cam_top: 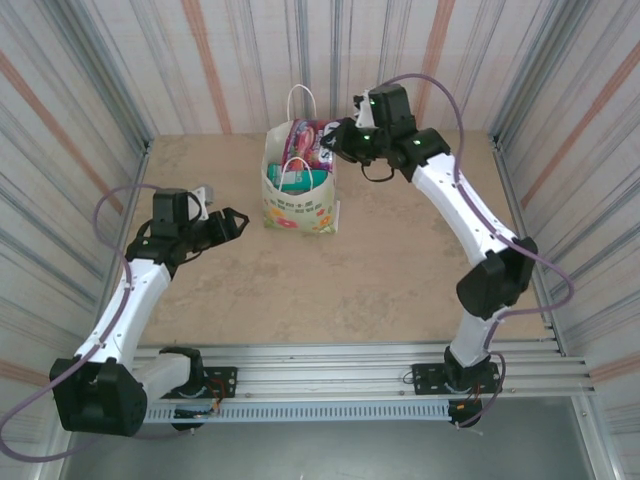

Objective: Place the snacks into the paper bag

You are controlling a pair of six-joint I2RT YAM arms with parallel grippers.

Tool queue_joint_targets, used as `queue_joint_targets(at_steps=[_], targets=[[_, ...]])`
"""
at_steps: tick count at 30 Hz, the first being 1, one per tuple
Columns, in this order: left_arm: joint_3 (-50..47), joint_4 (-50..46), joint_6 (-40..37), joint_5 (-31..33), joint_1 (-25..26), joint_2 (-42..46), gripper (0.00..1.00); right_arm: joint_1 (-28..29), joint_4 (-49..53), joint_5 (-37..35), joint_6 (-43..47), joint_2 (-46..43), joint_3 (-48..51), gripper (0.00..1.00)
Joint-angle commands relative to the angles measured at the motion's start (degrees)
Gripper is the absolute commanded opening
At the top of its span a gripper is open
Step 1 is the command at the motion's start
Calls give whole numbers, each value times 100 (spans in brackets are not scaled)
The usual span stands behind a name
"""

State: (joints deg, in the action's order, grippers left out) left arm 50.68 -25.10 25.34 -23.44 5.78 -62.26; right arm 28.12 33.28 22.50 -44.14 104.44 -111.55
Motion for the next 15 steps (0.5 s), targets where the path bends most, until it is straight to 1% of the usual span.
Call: queue_joint_targets(at_steps=[1,5,11,15], targets=[[180,-4,-196,-165,-102,-31,80,126,132,-53,73,387,-622,6],[145,24,-179,-179,-151,-52,80,228,416,-130,-40,827,-1066,6],[109,84,-170,-257,-183,-129,80,384,992,-444,-176,1406,-1634,5],[109,93,-169,-294,-200,-168,80,441,1006,-334,-256,1692,-1826,6]])
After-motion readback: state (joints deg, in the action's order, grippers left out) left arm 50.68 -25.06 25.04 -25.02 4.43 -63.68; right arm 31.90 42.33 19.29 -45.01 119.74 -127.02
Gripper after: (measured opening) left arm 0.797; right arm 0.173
